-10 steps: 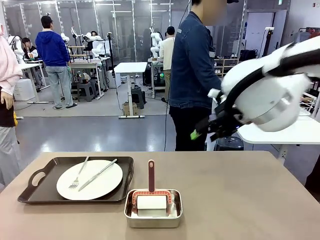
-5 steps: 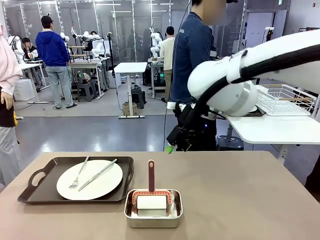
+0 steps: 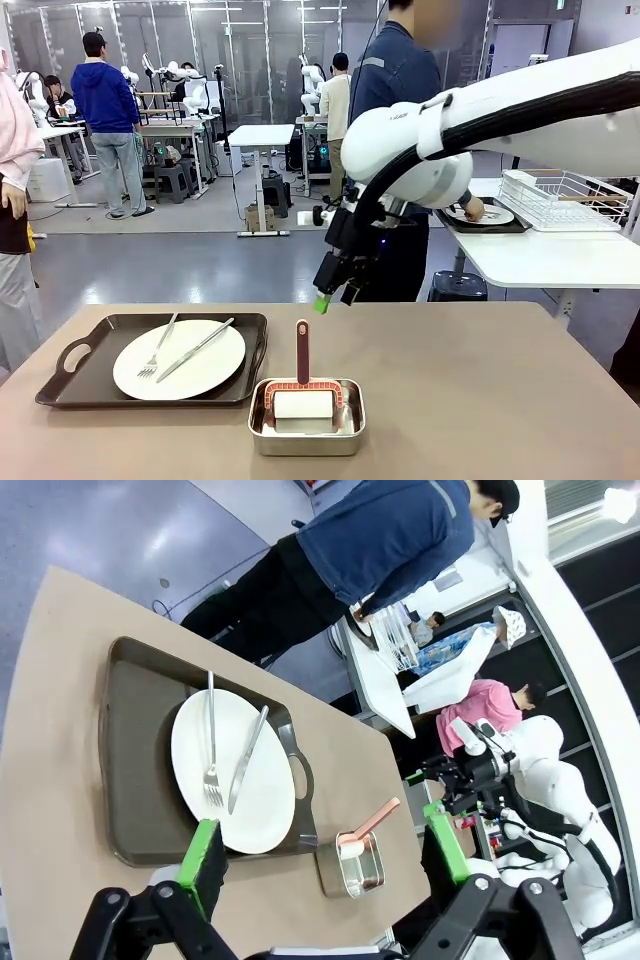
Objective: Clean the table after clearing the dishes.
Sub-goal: When the left (or right) Handle tray is removed, use the left hand (or right hand) to clean the left (or right) side of the table with the Lint Roller.
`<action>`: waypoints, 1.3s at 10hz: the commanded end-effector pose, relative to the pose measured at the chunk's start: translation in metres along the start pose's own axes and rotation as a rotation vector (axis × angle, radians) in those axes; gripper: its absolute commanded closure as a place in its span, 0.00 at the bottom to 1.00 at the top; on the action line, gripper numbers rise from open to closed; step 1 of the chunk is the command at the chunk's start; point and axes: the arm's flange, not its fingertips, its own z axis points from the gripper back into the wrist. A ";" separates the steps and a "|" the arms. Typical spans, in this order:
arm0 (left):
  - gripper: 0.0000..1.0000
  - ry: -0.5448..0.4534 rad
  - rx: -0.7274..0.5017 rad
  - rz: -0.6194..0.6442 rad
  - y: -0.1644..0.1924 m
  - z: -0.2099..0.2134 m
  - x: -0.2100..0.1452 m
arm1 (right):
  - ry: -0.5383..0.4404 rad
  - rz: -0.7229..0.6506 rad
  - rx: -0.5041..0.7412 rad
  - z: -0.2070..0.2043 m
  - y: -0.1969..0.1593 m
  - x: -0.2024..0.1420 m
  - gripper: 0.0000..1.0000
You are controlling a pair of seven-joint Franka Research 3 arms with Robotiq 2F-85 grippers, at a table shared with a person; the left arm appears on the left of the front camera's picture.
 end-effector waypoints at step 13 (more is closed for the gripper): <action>0.00 -0.001 -0.015 -0.012 0.001 0.002 0.003 | 0.292 0.426 0.019 -0.071 0.038 0.047 0.00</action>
